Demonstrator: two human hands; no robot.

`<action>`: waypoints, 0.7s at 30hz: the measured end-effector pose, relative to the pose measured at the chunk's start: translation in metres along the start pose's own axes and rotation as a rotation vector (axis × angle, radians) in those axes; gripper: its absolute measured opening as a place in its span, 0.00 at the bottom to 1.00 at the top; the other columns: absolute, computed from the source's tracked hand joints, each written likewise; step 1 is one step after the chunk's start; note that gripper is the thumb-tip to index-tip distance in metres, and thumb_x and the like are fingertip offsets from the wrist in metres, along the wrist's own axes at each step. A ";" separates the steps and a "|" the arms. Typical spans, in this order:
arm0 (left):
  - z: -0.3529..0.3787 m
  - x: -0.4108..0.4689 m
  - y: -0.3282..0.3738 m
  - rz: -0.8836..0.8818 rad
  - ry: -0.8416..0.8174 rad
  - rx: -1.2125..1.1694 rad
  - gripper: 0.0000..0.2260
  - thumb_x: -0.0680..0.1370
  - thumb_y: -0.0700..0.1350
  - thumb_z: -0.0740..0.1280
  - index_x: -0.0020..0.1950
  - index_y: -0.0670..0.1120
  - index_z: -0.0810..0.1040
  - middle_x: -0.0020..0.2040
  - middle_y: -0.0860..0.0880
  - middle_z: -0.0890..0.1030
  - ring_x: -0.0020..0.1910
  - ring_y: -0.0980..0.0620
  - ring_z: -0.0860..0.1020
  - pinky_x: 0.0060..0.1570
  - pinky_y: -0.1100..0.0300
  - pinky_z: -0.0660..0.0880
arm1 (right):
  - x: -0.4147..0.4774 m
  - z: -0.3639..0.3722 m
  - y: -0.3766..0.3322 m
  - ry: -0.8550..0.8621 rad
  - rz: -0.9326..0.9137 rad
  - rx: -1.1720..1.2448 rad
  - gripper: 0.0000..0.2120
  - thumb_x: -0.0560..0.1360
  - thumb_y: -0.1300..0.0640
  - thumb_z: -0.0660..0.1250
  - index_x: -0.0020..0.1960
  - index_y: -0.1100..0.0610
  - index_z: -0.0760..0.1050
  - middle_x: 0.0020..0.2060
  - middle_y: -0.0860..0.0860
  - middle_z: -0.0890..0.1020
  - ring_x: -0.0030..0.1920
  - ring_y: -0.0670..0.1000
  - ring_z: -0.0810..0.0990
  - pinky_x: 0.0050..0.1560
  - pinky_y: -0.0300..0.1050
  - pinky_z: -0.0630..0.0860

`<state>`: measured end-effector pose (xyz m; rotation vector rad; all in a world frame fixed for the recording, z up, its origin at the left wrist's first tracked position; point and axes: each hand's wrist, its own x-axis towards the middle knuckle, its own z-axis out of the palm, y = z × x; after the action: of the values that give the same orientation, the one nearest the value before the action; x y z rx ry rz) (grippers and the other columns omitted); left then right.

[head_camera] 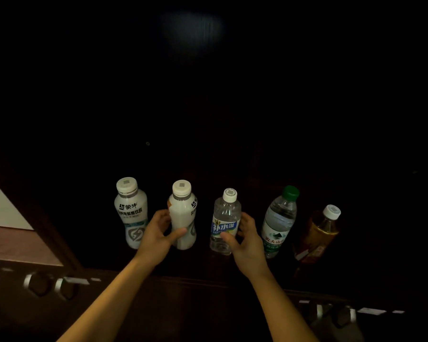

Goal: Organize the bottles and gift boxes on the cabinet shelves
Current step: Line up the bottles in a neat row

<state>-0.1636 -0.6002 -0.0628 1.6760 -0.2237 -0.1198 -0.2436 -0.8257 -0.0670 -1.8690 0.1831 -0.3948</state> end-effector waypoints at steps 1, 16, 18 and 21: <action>-0.003 0.001 -0.001 -0.013 -0.039 -0.028 0.24 0.73 0.41 0.75 0.65 0.53 0.71 0.62 0.55 0.78 0.60 0.61 0.77 0.58 0.62 0.74 | 0.000 0.000 0.000 -0.006 0.003 -0.001 0.29 0.74 0.53 0.74 0.69 0.39 0.64 0.65 0.39 0.77 0.65 0.39 0.75 0.65 0.40 0.71; -0.002 0.000 0.002 -0.043 -0.193 0.045 0.25 0.76 0.46 0.72 0.71 0.53 0.69 0.64 0.58 0.76 0.63 0.62 0.74 0.60 0.63 0.72 | -0.001 0.002 -0.003 -0.009 0.027 0.019 0.28 0.76 0.56 0.73 0.66 0.33 0.64 0.61 0.27 0.76 0.64 0.34 0.74 0.59 0.26 0.70; 0.001 0.001 0.004 -0.020 -0.187 0.040 0.22 0.77 0.42 0.71 0.70 0.50 0.71 0.64 0.55 0.78 0.64 0.59 0.74 0.60 0.63 0.73 | -0.002 0.002 -0.003 -0.011 0.032 0.019 0.28 0.76 0.57 0.72 0.66 0.34 0.64 0.60 0.27 0.76 0.64 0.33 0.74 0.58 0.25 0.70; 0.002 0.003 0.006 -0.017 -0.220 0.023 0.19 0.79 0.39 0.68 0.67 0.54 0.72 0.62 0.56 0.79 0.62 0.60 0.75 0.53 0.70 0.75 | -0.002 0.001 -0.003 -0.013 0.040 0.025 0.28 0.76 0.58 0.72 0.67 0.36 0.64 0.60 0.30 0.79 0.63 0.33 0.75 0.56 0.25 0.71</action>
<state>-0.1610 -0.6032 -0.0572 1.6873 -0.3775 -0.3165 -0.2453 -0.8229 -0.0649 -1.8399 0.2052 -0.3560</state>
